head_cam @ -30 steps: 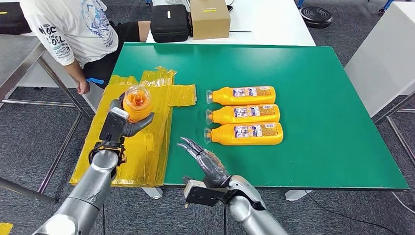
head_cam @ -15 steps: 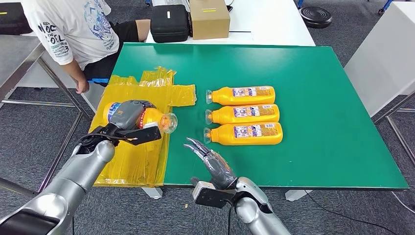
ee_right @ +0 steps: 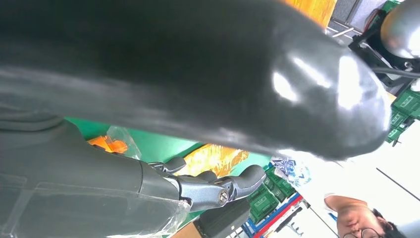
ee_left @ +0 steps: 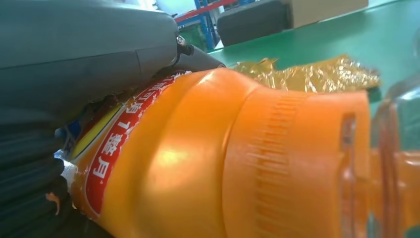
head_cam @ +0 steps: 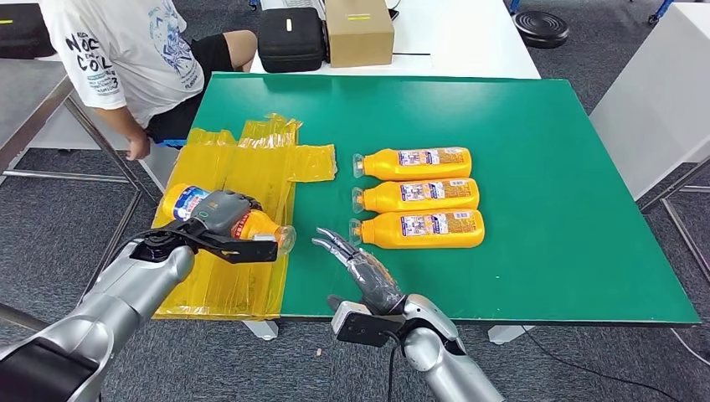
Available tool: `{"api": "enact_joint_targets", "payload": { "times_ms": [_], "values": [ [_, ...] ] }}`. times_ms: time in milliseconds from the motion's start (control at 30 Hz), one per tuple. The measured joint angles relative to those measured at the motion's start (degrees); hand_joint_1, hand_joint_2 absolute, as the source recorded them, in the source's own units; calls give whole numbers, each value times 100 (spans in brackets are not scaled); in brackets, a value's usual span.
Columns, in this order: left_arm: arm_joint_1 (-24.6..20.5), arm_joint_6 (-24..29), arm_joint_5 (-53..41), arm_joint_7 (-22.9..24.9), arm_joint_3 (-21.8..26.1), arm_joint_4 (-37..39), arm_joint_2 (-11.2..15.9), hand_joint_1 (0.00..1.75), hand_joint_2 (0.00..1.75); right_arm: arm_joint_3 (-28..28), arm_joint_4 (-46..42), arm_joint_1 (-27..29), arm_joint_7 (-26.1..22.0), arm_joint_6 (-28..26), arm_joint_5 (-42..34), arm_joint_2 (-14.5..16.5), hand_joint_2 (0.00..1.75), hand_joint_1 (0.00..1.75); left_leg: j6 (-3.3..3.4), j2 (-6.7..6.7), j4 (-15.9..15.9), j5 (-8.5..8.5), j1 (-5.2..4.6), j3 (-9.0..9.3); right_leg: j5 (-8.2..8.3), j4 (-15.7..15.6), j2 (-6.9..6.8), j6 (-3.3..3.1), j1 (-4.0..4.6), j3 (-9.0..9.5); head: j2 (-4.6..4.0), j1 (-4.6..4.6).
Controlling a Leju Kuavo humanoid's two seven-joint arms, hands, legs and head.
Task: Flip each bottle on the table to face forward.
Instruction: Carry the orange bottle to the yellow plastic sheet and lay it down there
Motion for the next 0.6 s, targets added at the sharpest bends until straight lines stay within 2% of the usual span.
{"api": "enact_joint_targets", "payload": {
  "times_ms": [267, 600],
  "values": [
    [-41, 110, -29, 243, -192, 393, -118, 175, 175, 10, 38, -14, 15, -1, -38, 1, 0, 0, 0, 1, 0, 0, 0, 0, 0, 0, 0, 0, 0, 0, 0, -1],
    [-10, 141, 10, 445, -207, 826, -348, 175, 175, 21, 38, -89, 188, -1, -40, 50, 0, 0, 1, -7, -1, 1, 0, 7, 0, -1, -5, 0, -1, 12, 0, -1]
  ]
}}
